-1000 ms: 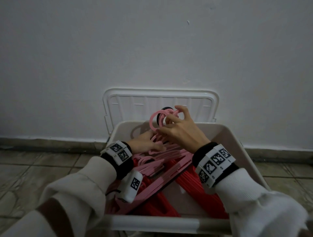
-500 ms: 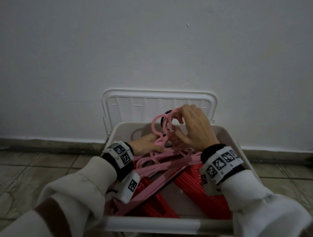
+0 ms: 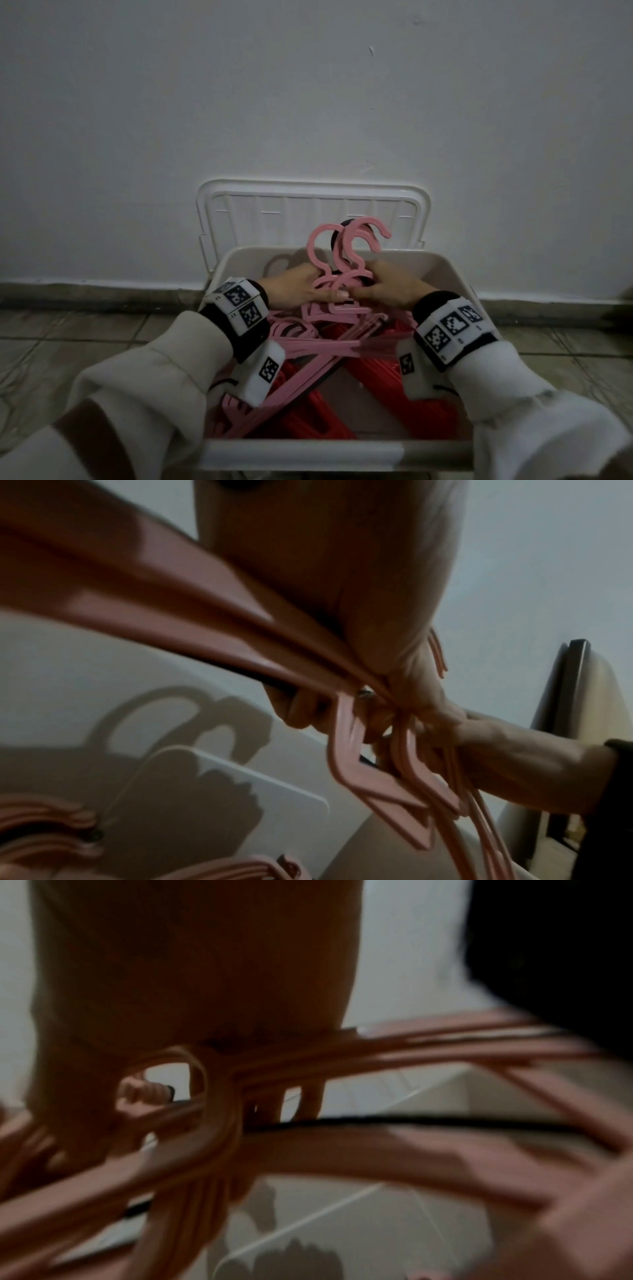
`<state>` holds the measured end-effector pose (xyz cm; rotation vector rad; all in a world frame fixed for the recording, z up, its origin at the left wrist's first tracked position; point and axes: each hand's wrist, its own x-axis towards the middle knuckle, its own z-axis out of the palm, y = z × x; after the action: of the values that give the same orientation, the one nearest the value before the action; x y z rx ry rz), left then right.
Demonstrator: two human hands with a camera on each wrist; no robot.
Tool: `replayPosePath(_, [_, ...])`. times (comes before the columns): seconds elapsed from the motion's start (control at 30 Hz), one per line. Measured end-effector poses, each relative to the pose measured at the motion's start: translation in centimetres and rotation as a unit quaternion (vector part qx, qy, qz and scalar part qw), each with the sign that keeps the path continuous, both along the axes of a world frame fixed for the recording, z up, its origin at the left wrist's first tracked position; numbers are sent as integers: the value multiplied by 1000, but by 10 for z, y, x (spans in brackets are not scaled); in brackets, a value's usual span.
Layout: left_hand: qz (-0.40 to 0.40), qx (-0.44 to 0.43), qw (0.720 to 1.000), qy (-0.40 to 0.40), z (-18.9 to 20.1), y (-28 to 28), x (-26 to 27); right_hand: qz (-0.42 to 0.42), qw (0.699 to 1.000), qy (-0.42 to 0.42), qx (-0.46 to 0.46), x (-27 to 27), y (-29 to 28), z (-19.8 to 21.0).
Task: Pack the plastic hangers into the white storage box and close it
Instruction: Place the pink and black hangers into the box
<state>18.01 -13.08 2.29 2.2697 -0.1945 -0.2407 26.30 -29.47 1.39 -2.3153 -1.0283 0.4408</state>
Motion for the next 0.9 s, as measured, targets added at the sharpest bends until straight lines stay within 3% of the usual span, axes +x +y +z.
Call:
replayPosePath(0.23, [63,36,996,-52,-1,-8,11,-91,970,-224,1,-9,8,3])
replayPosePath(0.33, [100,125,981,-108,0,-13,11,-81,962,-261,-7,-6,7,7])
replayPosePath(0.47, [67,218,966,-121,-3,-15,5,0,986,-163,38,0,6,0])
replayPosePath(0.7, [95,212,968,-89,-20,-29,3,3,999,-53,-13,4,1,-6])
replayPosePath(0.9, [27,279,957,-79,-28,-37,-8,20,993,71,-91,13,-26,7])
